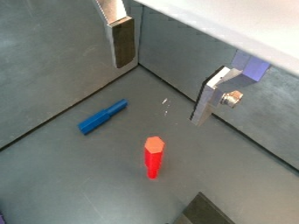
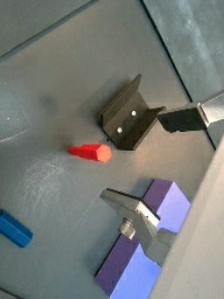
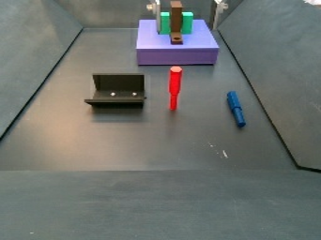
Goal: Pick up the blue object. Move up. Place the blue object on the fixture. Regrasp the blue object. Move to above the board. Insert the blue object.
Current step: Pick up the blue object.
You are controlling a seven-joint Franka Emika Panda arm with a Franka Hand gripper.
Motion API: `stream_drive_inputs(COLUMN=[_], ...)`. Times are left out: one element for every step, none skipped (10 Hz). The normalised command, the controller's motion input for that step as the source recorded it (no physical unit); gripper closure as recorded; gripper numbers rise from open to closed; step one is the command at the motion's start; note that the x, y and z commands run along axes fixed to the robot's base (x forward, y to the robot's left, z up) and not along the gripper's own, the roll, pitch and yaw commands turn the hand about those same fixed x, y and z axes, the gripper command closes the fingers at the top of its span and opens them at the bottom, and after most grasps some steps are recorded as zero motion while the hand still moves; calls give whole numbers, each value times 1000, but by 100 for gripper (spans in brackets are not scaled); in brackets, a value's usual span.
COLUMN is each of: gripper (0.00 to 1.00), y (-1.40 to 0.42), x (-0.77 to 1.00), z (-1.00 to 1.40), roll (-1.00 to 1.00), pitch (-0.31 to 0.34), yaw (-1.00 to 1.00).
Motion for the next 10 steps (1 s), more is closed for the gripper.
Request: stream_drive_inputs(gripper=[0, 0, 0, 0, 0, 0, 0, 0, 0, 0], y=[-40, 0, 0, -46, -149, -126, -94, -51, -11, -49], x=[0, -243, -317, -294, -286, -323, -351, -383, -454, -454], z=[-6, 0, 0, 0, 0, 0, 37, 49, 49, 74], roll=[0, -66, -129, -89, -37, -33, -60, -91, -104, -93], pitch=[0, -74, -97, -104, -106, -96, -107, -117, -124, -140], yaw=[0, 0, 0, 0, 0, 0, 0, 0, 0, 0])
